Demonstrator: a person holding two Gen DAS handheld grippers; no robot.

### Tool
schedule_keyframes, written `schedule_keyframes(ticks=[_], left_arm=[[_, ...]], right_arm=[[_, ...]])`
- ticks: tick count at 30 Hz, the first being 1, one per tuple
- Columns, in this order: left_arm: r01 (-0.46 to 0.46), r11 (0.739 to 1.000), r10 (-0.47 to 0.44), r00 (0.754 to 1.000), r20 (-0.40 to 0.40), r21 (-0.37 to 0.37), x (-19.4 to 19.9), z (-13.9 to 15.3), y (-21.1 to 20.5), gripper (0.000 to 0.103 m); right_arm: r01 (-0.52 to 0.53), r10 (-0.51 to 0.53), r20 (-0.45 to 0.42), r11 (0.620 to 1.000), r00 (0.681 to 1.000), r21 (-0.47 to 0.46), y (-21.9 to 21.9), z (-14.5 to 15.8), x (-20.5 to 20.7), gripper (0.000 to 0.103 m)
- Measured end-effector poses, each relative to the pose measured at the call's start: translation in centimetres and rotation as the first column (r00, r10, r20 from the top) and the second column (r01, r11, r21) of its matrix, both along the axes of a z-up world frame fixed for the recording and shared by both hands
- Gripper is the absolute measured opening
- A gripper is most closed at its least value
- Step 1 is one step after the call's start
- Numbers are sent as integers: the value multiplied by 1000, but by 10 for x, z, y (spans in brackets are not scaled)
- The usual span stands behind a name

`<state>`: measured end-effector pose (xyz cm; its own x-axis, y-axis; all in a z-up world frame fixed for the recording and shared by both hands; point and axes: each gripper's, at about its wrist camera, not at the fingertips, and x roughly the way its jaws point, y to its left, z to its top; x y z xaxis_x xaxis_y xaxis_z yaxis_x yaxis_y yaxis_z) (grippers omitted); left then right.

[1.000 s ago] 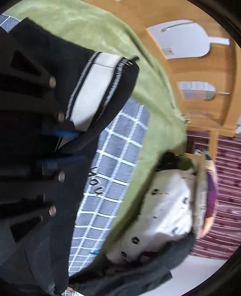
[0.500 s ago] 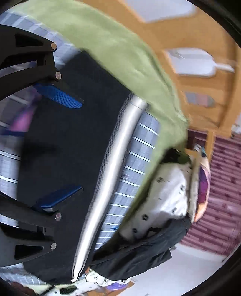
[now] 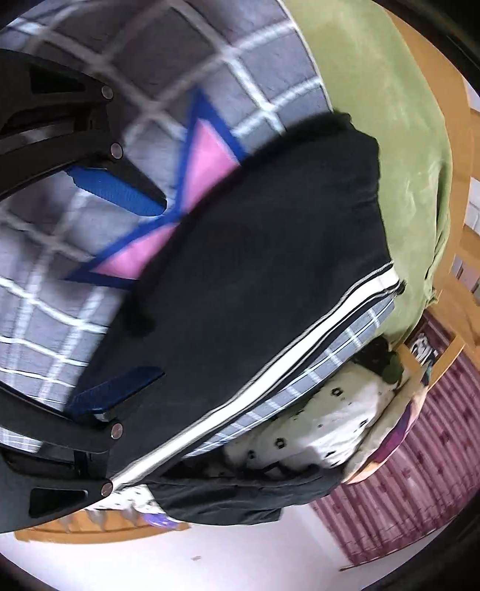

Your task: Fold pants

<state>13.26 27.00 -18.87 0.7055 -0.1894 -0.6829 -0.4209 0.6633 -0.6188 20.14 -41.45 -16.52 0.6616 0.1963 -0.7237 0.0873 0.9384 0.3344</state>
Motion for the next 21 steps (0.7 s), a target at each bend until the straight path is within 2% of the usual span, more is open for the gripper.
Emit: schedule_keyframes(ticks=[3,5,6,7,8,10,11,14,17,21], left_arm=[[-28,999,28,1000,3,18,19,-1,5,75],[-38,999,38,999,-4,39,32,-1,8,64],[-42,998,42,999,-12,48,39,-1,9,60],[-44,998,45,999,-19,51,45,-1,10,51],[-48,997,50,998,-38,60,52,-2,11,36],[-46,995,54,994,-92,86,60,-1,11,25],[-41,996,49,994,-94,84,60,1,11,17],[-16,995,24,997,-75,95,49,16,11,14],[19,994,-12,998,-60,109,26,33,8,13],[74,986,-66,996,-55,148,-15,53,-4,13]], right_arm=[[39,-38,-25,999,999,37,-4,-10,33,71],[61,-61,-16,997,998,46,-8,-10,54,69],[74,-74,-13,996,997,43,-10,-10,67,63],[85,-85,-20,996,996,39,-13,-10,77,55],[102,-101,-33,994,994,38,-17,-12,90,50],[138,-136,-50,989,989,54,-24,-13,109,25],[146,-142,-60,987,988,69,-27,-13,114,21],[163,-160,-45,983,986,89,-32,-2,111,15],[148,-150,10,982,989,121,-36,19,84,13],[126,-130,18,983,991,135,-41,40,42,8]])
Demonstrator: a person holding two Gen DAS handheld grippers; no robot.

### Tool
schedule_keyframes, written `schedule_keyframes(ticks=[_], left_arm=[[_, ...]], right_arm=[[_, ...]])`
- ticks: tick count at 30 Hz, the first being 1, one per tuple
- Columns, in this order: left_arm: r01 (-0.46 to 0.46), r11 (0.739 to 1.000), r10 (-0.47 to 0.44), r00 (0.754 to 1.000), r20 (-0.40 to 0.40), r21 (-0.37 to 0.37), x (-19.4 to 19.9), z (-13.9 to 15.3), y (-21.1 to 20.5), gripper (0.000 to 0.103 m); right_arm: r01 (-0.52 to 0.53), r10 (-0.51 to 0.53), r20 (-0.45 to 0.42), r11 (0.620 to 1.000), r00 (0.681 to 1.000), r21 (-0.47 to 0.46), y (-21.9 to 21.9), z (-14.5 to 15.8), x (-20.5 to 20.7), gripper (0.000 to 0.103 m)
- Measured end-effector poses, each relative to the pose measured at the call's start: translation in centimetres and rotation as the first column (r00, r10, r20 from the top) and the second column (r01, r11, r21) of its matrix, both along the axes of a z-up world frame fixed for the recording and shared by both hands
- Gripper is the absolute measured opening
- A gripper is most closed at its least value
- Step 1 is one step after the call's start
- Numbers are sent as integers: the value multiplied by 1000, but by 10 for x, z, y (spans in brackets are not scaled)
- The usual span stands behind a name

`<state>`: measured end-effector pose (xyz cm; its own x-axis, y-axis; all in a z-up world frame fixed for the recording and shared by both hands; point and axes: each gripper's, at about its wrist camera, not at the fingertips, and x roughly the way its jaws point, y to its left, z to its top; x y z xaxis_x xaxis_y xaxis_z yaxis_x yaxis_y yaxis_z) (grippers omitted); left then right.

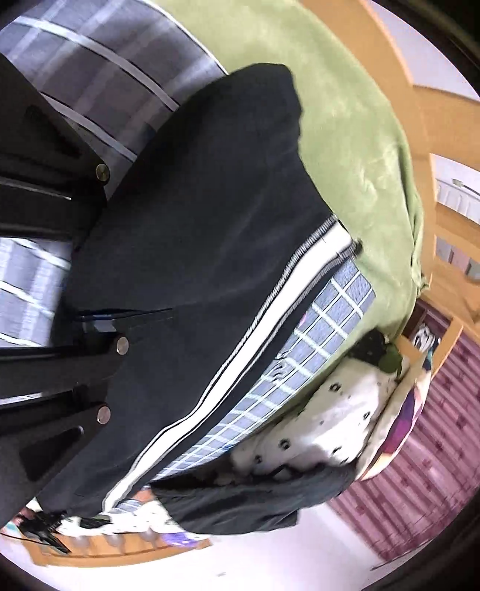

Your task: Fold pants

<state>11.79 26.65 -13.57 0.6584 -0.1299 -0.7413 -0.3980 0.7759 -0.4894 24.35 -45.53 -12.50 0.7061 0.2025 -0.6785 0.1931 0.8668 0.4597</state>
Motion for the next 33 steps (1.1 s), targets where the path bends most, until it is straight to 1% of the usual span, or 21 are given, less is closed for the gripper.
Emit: schedule_keyframes(ticks=[2,4,8,10,12,14,15,16,17,18,19,20,21,23,25,27,28,29,30,31,33], left_arm=[[26,999,-26,1000,-5,39,-20,6,-5,13],[65,996,-64,998,-6,69,-45,11,-10,13],[131,989,-132,991,6,72,-90,14,-18,13],[144,985,-143,990,-21,94,-102,6,-23,13],[148,981,-143,988,-51,129,-108,-9,-28,15],[134,979,-122,989,-85,152,-111,-21,-28,21],[120,981,-106,990,-96,154,-113,-27,-28,23],[109,982,-95,991,-96,155,-117,-29,-28,27],[100,982,-85,991,-100,159,-119,-30,-27,41],[96,982,-80,992,-99,162,-121,-29,-28,49],[95,982,-82,993,-86,162,-125,-29,-29,65],[90,982,-79,994,-73,165,-129,-28,-30,71],[79,982,-70,996,-62,172,-133,-27,-30,71],[68,981,-58,997,-58,182,-137,-29,-34,72],[46,981,-38,998,-45,186,-139,-30,-37,73],[20,982,-12,999,-40,188,-142,-31,-39,74],[13,982,-5,999,-40,190,-141,-30,-40,74],[6,981,2,999,-41,192,-141,-30,-41,74],[1,981,8,999,-42,193,-142,-30,-42,74],[-2,981,11,999,-43,194,-141,-29,-43,74],[-6,980,15,999,-44,198,-142,-27,-43,74]], right_arm=[[-23,23,4,999,1000,-46,-2,9,-27,8],[-29,30,10,998,1000,-63,-6,16,-53,8],[-37,38,22,998,999,-52,-27,24,-114,8],[-42,44,22,997,999,-60,-33,21,-136,8],[-73,71,-21,992,997,-99,-33,8,-153,8],[-84,76,-73,991,994,-105,-34,-12,-157,12],[-82,72,-99,991,993,-108,-35,-19,-161,21],[-74,61,-119,991,991,-114,-38,-26,-165,26],[-63,50,-112,991,992,-117,-41,-28,-169,35],[-46,36,-85,992,996,-121,-46,-27,-175,45],[-33,25,-64,992,998,-123,-49,-25,-178,57],[-14,8,-43,992,999,-129,-54,-23,-180,61],[8,-11,-25,992,1000,-129,-60,-21,-179,65],[36,-37,-8,994,999,-99,-71,-22,-171,67],[72,-72,1,997,997,-41,-85,-27,-157,74],[129,-129,-10,991,992,27,-96,-37,-138,77],[153,-152,-21,987,988,53,-101,-41,-129,77],[184,-183,-28,980,983,70,-106,-44,-119,74],[216,-215,-30,974,976,68,-110,-42,-113,53],[247,-246,-23,968,969,37,-113,-38,-108,32],[200,-202,61,979,978,26,-120,-19,-103,26]])
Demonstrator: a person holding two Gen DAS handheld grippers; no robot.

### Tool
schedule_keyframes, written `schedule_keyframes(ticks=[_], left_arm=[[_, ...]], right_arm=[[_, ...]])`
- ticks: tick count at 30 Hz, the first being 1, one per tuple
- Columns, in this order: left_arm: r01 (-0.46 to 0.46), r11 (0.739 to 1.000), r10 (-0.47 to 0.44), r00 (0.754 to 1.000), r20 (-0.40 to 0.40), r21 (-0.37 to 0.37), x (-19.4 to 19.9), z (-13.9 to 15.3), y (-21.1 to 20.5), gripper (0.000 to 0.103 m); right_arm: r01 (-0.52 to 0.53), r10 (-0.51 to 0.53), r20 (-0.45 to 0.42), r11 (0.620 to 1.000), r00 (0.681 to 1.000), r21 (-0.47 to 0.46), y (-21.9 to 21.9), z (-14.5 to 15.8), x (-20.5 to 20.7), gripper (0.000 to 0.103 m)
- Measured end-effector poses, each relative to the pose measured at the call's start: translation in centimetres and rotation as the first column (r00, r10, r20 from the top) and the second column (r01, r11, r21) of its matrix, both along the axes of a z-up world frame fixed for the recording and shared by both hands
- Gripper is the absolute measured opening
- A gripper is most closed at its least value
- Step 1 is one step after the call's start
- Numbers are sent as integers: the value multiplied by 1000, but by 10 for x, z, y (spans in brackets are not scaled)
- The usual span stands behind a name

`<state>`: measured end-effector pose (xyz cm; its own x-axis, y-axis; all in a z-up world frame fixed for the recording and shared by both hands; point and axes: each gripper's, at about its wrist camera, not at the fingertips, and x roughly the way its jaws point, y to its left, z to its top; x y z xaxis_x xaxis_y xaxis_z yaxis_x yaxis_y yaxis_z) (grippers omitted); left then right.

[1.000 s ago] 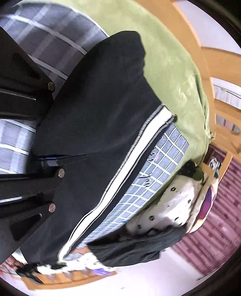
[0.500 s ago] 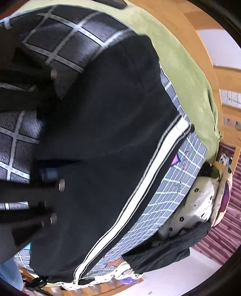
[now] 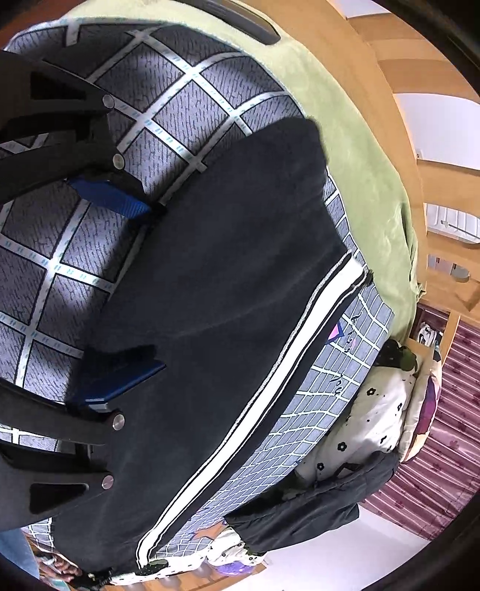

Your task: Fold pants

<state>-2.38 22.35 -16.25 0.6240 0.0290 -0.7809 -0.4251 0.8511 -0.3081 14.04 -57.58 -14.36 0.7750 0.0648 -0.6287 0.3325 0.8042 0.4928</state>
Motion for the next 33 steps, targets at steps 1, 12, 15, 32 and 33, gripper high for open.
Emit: schedule_keyframes(ticks=[1,12,15,32,33], left_arm=[[-2,1000,2,1000,2,3,-2,1,0,74],[31,999,-32,999,18,22,-43,11,9,73],[94,996,-93,994,59,-9,-42,25,7,73],[152,968,-151,988,-21,202,130,59,24,67],[163,964,-158,987,-37,211,140,56,27,67]], right_arm=[[-12,13,38,1000,999,-17,-2,10,-4,26],[-26,6,-124,987,992,-161,-9,-1,-55,47],[-64,30,-128,960,991,-271,8,25,-75,49],[-480,460,-163,746,873,-462,233,67,35,59],[-513,495,-174,714,851,-476,248,63,44,59]])
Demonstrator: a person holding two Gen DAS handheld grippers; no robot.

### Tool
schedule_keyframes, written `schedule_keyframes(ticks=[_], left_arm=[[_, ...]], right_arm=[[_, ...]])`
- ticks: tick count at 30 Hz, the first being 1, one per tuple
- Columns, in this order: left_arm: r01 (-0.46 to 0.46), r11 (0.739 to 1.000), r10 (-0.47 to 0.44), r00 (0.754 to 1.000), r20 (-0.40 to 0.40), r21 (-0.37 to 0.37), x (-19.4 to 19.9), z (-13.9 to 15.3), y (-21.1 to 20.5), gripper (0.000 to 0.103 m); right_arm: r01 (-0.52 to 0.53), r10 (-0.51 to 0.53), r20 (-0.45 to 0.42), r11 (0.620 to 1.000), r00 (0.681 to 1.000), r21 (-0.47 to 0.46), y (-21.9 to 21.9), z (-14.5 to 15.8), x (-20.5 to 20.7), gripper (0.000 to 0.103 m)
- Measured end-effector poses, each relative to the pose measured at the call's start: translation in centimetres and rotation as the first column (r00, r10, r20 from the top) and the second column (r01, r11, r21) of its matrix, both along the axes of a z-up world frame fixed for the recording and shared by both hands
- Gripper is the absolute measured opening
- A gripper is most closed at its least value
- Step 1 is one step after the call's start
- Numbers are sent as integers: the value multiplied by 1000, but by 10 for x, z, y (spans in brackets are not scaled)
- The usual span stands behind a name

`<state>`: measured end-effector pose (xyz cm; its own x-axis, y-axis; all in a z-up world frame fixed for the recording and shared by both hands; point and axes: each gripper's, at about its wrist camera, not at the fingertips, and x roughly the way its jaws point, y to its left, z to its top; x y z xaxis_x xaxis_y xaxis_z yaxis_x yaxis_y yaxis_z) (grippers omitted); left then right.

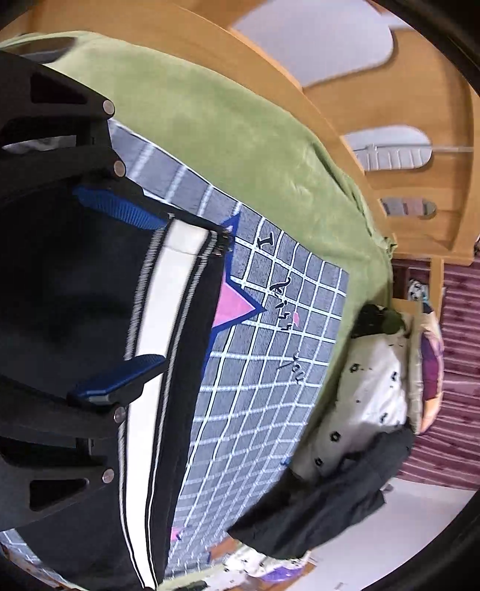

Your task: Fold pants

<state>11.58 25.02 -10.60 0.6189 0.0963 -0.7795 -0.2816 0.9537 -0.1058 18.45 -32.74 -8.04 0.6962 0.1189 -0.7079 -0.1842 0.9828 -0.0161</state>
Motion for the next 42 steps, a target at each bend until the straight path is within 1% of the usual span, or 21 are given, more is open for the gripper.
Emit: schedule_keyframes(ticks=[4,8,11,12,13,14,15,16,17,19,21,24,27,29,33,35,36,37,38,40,42], left_arm=[[19,999,-19,1000,-17,26,18,-7,6,67],[10,999,-11,999,-33,-42,29,-19,24,67],[-12,996,8,999,-45,-93,36,-31,38,67],[-14,995,9,999,-47,-101,36,-36,40,64],[-10,994,4,999,-50,-106,37,-40,41,50],[-11,996,5,998,-58,-93,36,-42,40,42],[-13,998,9,998,-60,-62,35,-44,39,36],[-9,1000,8,999,-52,-29,33,-44,39,25],[12,1000,-13,999,-38,-23,31,-42,40,21],[27,999,-26,999,31,-42,21,-32,44,17],[33,997,-25,994,109,-71,10,-20,49,11],[35,996,-21,988,156,-88,9,-7,54,11],[20,999,-12,987,161,-46,20,-6,53,11],[-4,999,10,992,128,-52,29,-19,57,11],[-59,997,60,998,15,-55,46,-53,57,11],[-56,998,56,998,8,-12,47,-49,52,18],[-58,998,58,998,-12,17,47,-45,49,25],[-64,997,65,998,-23,31,46,-42,47,35],[-69,997,69,997,-21,42,42,-37,44,38],[-47,998,46,999,18,36,31,-27,41,40],[-10,1000,9,998,57,15,21,-20,34,54]], right_arm=[[-139,137,-40,988,990,-60,51,-19,29,59],[-213,206,-112,976,972,-52,83,-45,64,59],[-248,228,-176,963,958,-101,103,-70,86,59],[-252,224,-210,961,952,-117,108,-81,92,59],[-255,224,-227,960,948,-118,110,-87,95,58],[-252,224,-219,961,950,-111,110,-88,95,55],[-268,243,-219,959,945,-96,111,-85,94,38],[-289,264,-229,954,937,-83,110,-85,92,17],[-315,289,-229,945,929,-85,111,-83,88,9],[-346,314,-196,925,929,-154,117,-82,77,4],[-337,316,-151,930,937,-145,114,-72,69,3],[-299,295,-80,954,952,-32,98,-50,67,3],[-280,278,-44,960,959,-27,101,-47,75,3],[-260,258,-58,965,964,-23,104,-57,85,3],[-204,204,-122,979,971,13,105,-93,108,4],[-189,189,-110,982,976,10,106,-93,110,6],[-182,182,-116,983,976,15,105,-88,110,8],[-177,178,-117,984,977,17,103,-84,108,12],[-165,165,-109,986,980,8,98,-77,105,15],[-133,132,-57,991,990,-9,82,-60,93,30],[-84,84,3,996,996,-21,58,-47,80,43]])
